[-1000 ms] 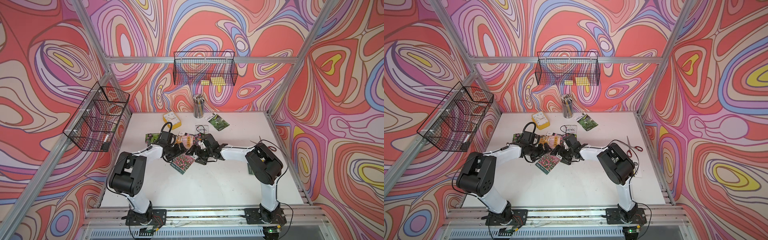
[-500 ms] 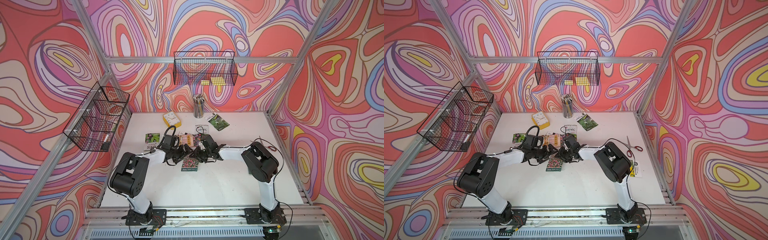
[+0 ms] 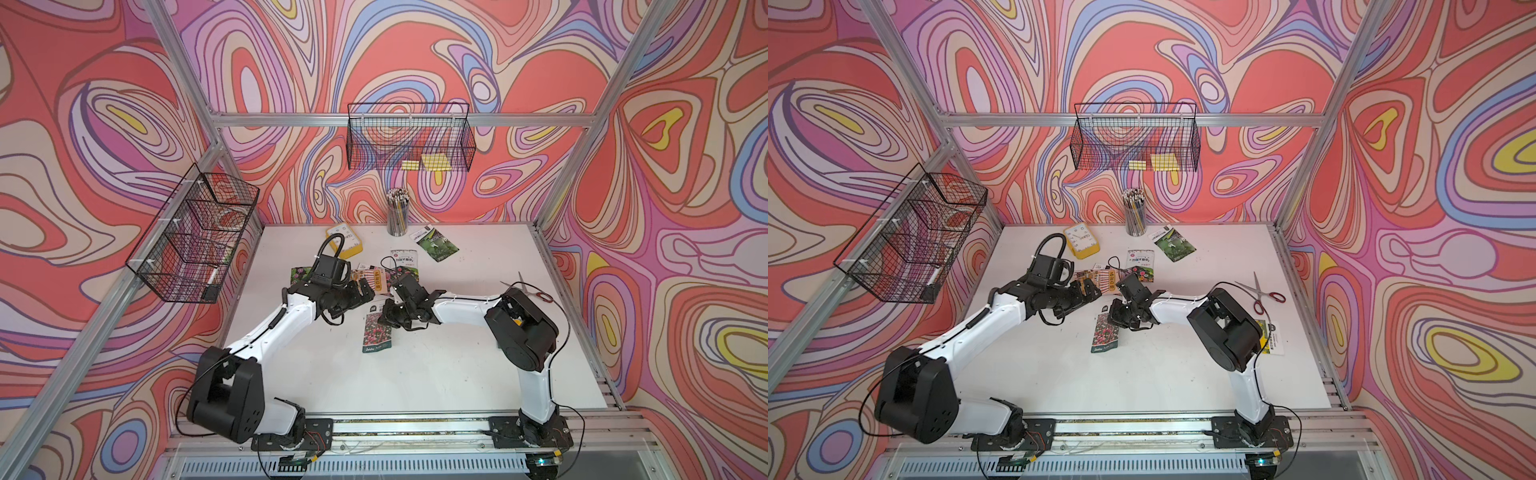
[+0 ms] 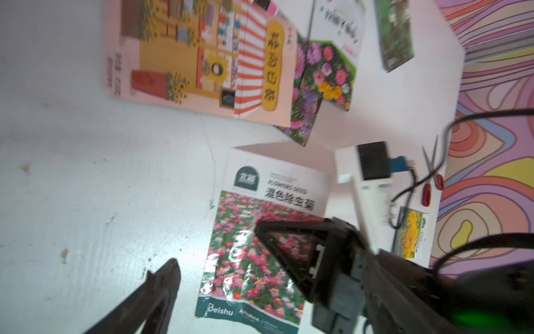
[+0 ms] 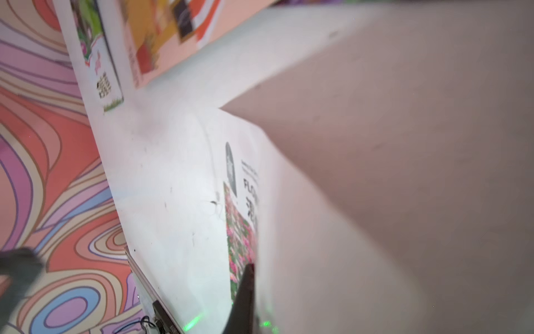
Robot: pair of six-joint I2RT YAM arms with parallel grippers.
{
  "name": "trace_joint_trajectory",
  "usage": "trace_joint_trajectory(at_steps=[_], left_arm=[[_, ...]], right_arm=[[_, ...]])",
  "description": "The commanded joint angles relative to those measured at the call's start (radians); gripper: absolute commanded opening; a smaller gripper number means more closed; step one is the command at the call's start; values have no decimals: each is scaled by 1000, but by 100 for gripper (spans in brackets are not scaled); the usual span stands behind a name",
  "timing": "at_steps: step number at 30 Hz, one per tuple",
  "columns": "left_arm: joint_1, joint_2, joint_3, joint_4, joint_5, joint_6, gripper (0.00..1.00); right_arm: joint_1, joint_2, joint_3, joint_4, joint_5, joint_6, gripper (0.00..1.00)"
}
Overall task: Arrange the seed packets in a row
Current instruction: Pick up the seed packet from the center of the board, then place the seed packet at the center of the board.
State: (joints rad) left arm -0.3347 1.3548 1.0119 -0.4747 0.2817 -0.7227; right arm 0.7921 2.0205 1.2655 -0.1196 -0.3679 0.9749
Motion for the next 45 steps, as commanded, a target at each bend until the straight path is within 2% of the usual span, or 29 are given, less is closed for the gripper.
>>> trace_joint_trajectory(at_steps=[1,4,8,16,20,24,33,34,36,38,40,43,45], left_arm=[[0,-92,37,-129,-86,61,99],[4,-167,60,-184,-134,71,99],[29,-240,59,-218,-179,91,99],[86,-360,18,-227,-195,99,99],[112,-393,23,-244,-202,115,99],[135,-413,28,-246,-206,120,99],[158,-418,35,-213,-196,106,99],[158,-413,37,-214,-196,105,99],[158,-409,38,-213,-195,105,99],[160,-408,36,-212,-199,107,99],[160,-408,34,-214,-206,108,99],[163,-405,37,-219,-214,112,99],[163,-402,40,-220,-218,111,99]], right_arm=[[65,40,93,37,17,-19,0],[121,102,155,88,29,44,0],[199,218,331,85,75,64,0],[273,480,629,185,144,203,0],[316,610,814,150,132,231,0],[340,665,885,138,125,246,0],[348,707,902,138,95,280,0],[348,703,899,138,96,280,6],[350,693,886,141,102,274,23],[348,674,862,145,114,266,44],[349,648,834,145,132,252,58],[349,601,793,132,166,221,73],[349,560,751,134,198,195,79]])
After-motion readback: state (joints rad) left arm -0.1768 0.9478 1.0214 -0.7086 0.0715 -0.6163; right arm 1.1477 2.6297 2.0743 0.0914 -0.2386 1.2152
